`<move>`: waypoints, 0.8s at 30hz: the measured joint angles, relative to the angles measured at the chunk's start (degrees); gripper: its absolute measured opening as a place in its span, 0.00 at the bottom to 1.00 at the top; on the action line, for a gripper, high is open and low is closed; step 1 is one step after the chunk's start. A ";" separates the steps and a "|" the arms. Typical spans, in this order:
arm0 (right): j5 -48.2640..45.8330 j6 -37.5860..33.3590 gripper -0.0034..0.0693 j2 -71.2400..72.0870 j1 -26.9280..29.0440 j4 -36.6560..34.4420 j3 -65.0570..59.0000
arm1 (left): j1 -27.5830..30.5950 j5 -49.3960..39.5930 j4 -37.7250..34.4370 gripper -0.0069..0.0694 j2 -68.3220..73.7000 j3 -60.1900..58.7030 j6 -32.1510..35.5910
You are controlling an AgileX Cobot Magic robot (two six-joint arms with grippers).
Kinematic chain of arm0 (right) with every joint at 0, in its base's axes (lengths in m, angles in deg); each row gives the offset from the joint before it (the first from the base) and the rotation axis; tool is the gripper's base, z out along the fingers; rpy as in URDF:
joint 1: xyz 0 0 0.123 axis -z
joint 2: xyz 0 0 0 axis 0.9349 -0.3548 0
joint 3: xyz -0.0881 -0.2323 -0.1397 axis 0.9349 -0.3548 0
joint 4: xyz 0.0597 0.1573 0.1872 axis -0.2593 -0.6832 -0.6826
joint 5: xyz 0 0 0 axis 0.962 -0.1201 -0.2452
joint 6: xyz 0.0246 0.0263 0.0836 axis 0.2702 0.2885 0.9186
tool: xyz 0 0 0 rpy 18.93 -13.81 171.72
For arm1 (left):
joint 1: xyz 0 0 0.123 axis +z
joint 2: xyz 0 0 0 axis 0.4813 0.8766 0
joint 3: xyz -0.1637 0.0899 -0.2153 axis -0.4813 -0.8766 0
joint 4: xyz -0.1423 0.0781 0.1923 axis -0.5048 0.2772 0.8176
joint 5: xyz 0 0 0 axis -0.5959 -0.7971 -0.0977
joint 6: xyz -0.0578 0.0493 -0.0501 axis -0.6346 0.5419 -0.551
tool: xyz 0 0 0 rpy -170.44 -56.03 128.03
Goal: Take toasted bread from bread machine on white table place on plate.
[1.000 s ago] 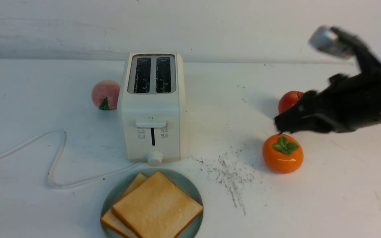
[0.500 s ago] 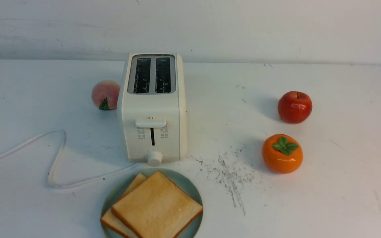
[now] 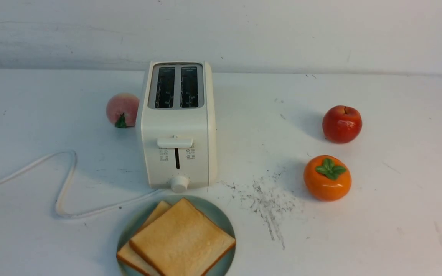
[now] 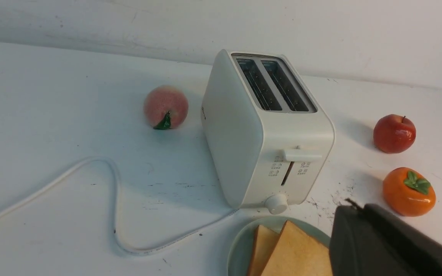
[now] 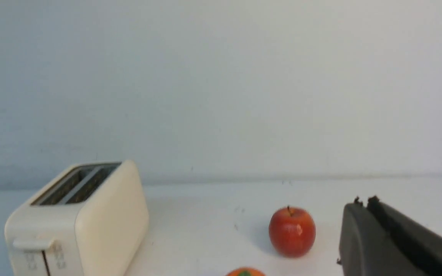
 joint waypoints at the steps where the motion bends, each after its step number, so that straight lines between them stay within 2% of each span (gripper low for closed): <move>1: 0.41 0.00 0.05 0.25 0.00 0.00 0.00 | 0.00 0.03 0.00 0.07 0.00 0.00 0.00; 6: 6.84 0.00 0.06 3.57 0.00 -0.18 -5.57 | 0.00 2.00 -0.05 0.07 0.00 -0.05 0.11; 15: 6.92 0.00 0.07 3.57 0.00 -0.61 -6.86 | 0.00 7.20 -0.38 0.08 0.00 -0.05 0.11; 24: 6.51 0.00 0.07 3.57 0.00 -0.66 -6.86 | 0.00 7.49 -0.66 0.09 0.00 -0.05 0.11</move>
